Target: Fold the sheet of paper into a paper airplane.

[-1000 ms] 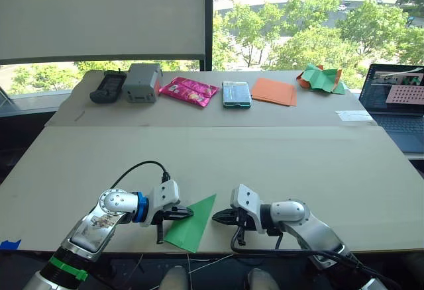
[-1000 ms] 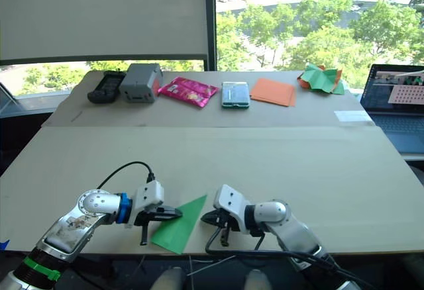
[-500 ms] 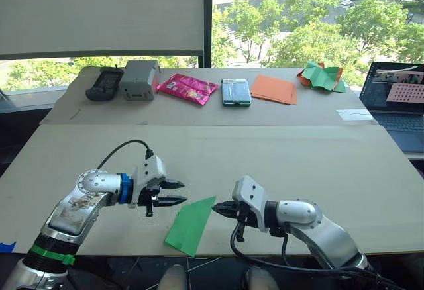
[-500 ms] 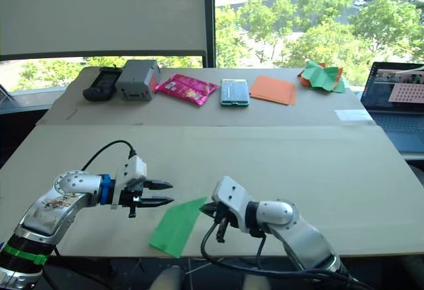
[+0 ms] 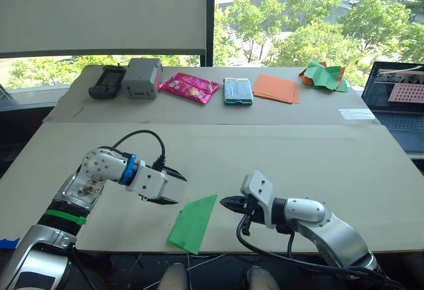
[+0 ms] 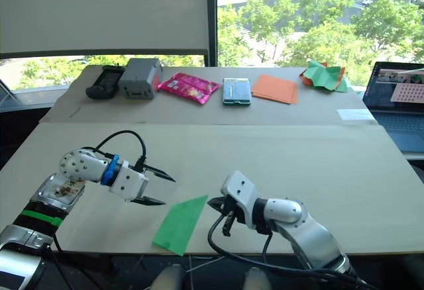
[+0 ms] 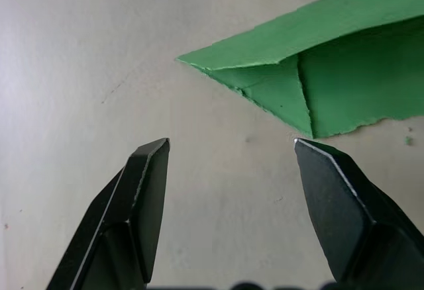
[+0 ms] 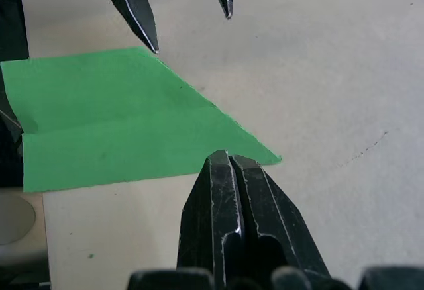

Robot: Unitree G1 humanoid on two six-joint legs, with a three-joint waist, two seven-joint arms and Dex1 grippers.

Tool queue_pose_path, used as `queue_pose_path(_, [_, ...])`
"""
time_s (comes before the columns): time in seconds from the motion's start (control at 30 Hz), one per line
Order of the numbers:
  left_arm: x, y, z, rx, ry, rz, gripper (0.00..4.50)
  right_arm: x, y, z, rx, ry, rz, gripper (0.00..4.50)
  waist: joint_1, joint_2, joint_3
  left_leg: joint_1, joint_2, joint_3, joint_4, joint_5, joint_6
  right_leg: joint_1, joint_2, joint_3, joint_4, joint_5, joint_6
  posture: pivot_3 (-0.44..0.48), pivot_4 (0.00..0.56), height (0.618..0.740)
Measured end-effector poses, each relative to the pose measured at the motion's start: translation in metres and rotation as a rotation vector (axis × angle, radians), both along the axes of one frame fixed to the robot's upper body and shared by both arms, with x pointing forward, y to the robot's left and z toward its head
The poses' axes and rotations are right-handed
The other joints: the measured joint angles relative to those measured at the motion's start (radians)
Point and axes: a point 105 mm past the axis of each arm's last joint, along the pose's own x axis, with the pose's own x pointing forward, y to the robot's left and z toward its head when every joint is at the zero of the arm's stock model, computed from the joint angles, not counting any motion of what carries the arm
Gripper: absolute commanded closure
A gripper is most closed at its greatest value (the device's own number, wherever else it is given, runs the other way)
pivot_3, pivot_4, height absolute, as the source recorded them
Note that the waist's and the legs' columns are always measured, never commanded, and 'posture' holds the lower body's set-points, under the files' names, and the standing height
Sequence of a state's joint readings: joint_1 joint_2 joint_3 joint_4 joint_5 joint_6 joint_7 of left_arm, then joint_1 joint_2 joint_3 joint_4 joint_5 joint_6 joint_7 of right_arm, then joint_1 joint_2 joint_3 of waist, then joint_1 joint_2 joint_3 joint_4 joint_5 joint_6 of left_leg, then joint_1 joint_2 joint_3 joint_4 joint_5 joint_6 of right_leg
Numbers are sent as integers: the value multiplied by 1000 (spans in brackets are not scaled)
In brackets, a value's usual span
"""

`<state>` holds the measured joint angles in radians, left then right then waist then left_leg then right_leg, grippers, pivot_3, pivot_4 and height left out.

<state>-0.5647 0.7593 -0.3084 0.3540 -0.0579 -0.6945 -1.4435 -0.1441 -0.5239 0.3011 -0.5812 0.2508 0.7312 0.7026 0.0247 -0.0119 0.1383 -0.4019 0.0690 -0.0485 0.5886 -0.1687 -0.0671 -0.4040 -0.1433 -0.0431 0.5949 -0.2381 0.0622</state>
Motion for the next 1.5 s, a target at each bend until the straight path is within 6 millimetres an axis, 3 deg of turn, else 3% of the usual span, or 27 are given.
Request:
queue_pose_path(0.2, [-9,-23,4,-31,-105,-194,1326,2,-1,0,-1,-8,-20,4500,12,2,-1,0,0,0,0,3,5,2,1,1,0,2,2,0,150,706])
queue_pose_path(0.53, [-26,-34,-12,-30,-74,-307,4489,4,-2,1,1,-12,-37,4500,13,2,-1,-2,0,0,0,2,4,2,1,2,0,2,3,0,150,706])
queue_pose_path(0.8, [-17,-34,-12,-28,-81,-216,4489,16,-16,9,14,-45,-122,4500,13,2,-1,-3,0,0,1,3,5,2,1,2,0,2,4,0,150,706])
queue_pose_path(0.93, [2,-26,4,-52,-25,75,4489,37,-45,26,40,-92,-271,4500,11,2,-1,-2,0,0,1,7,11,2,2,2,0,3,4,0,150,706])
queue_pose_path(1.03, [6,-13,-2,12,77,281,4489,48,-64,33,24,-135,-369,4500,7,3,-1,-2,0,0,0,6,10,2,3,3,1,3,4,0,150,706])
queue_pose_path(1.13, [12,-16,-1,-5,185,480,4489,57,-80,30,-10,-149,-455,4500,11,3,-1,-3,0,-2,0,6,9,2,5,4,1,3,4,0,150,706])
queue_pose_path(1.3, [21,-33,-1,-97,305,728,4489,61,-81,32,-30,-192,-463,4500,11,3,0,-3,0,-2,1,6,10,2,5,4,0,3,4,0,150,706])
queue_pose_path(1.4, [27,-37,-12,-96,314,848,4489,56,-64,25,-40,-185,-380,4500,5,2,0,-3,0,-3,1,7,11,3,6,4,0,3,4,0,150,706])
queue_pose_path(1.43, [28,-38,-16,-90,319,872,3938,54,-60,23,-40,-180,-361,4500,1,2,0,-3,0,-3,1,7,11,2,6,4,0,3,4,0,150,706])
queue_pose_path(1.5, [28,-37,-18,-86,317,894,3329,53,-57,22,-40,-176,-343,4500,-5,2,0,-3,0,-5,1,7,11,2,7,5,0,3,4,0,150,706])
